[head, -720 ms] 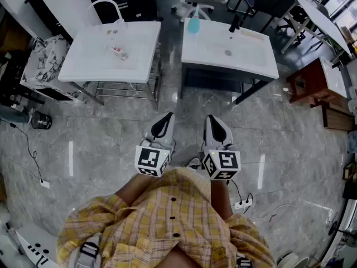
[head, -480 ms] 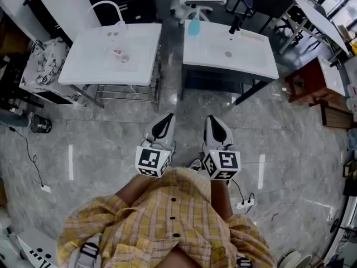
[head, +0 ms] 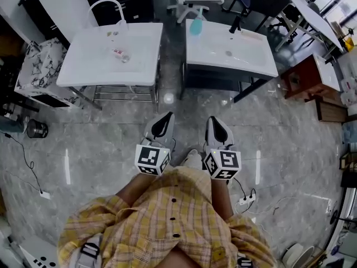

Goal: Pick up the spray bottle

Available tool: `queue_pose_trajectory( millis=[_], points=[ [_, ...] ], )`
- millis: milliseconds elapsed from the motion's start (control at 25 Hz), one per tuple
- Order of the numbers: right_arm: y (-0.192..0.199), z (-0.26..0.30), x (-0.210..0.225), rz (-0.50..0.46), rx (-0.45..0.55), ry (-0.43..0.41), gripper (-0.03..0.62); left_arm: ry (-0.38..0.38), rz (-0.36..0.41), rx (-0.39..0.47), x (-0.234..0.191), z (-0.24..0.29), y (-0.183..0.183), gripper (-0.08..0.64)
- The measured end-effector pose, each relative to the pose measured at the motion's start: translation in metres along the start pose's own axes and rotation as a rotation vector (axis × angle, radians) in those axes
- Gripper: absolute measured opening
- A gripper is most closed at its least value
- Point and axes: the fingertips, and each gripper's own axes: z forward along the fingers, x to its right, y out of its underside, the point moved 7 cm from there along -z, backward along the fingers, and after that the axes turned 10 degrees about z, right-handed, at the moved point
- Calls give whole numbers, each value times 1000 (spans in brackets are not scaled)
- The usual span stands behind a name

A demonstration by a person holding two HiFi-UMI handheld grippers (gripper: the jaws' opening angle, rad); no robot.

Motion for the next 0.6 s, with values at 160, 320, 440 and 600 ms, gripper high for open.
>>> queue_pose_trajectory(
  millis=[160,320,440,600],
  points=[
    [2,0,-6,-13,-9,15,-1,8,-17,8,-3,-2,2,0],
    [3,6,-12,-71,-13,25,0,18,-19,5,-7,-1,6,0],
    [4,16,-16,-81,-17,11,0,12,-18,5,-14,4,6,0],
    [-1,36,-10,-68,-7,6,0,10,4,11,-23,20,3,0]
  ],
)
